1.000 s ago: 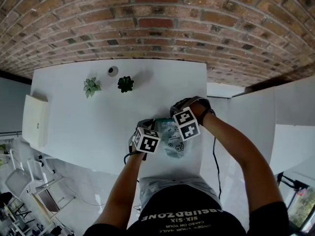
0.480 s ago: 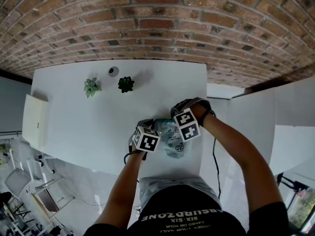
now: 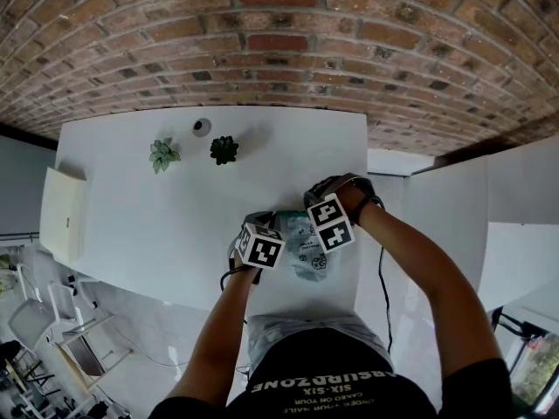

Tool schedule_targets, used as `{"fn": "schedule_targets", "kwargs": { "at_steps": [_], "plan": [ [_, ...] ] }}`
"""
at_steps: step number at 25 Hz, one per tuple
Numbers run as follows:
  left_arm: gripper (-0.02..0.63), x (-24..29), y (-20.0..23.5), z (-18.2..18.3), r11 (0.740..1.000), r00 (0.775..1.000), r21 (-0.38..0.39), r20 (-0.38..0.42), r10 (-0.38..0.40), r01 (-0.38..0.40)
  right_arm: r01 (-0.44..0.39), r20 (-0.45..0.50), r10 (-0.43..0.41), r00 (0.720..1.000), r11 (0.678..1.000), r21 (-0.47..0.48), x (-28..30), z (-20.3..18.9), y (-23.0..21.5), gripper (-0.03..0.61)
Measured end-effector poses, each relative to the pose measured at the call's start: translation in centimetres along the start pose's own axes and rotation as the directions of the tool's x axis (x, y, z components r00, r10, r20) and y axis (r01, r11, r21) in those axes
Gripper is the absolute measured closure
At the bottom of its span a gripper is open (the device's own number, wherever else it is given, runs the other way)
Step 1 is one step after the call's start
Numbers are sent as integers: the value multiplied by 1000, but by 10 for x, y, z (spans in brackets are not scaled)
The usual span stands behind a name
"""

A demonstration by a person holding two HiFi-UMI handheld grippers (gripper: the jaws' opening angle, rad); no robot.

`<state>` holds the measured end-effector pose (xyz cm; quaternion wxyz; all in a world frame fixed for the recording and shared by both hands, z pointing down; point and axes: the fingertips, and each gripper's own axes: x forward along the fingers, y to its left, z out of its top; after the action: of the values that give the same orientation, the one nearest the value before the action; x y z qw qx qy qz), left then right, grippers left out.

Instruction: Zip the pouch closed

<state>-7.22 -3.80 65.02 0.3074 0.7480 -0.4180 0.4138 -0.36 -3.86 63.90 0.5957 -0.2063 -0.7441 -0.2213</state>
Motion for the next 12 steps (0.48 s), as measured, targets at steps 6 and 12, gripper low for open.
{"fn": "schedule_targets", "kwargs": {
  "at_steps": [6,12],
  "plan": [
    [589,-1,0,0,1000,1000,2,2,1,-1,9,13,-10,1000,1000,10,-2,-1,1,580],
    [589,-1,0,0,1000,1000,0,1,-1,1,15,20,-15,1000,1000,11,-4,0,1,580]
  ]
}}
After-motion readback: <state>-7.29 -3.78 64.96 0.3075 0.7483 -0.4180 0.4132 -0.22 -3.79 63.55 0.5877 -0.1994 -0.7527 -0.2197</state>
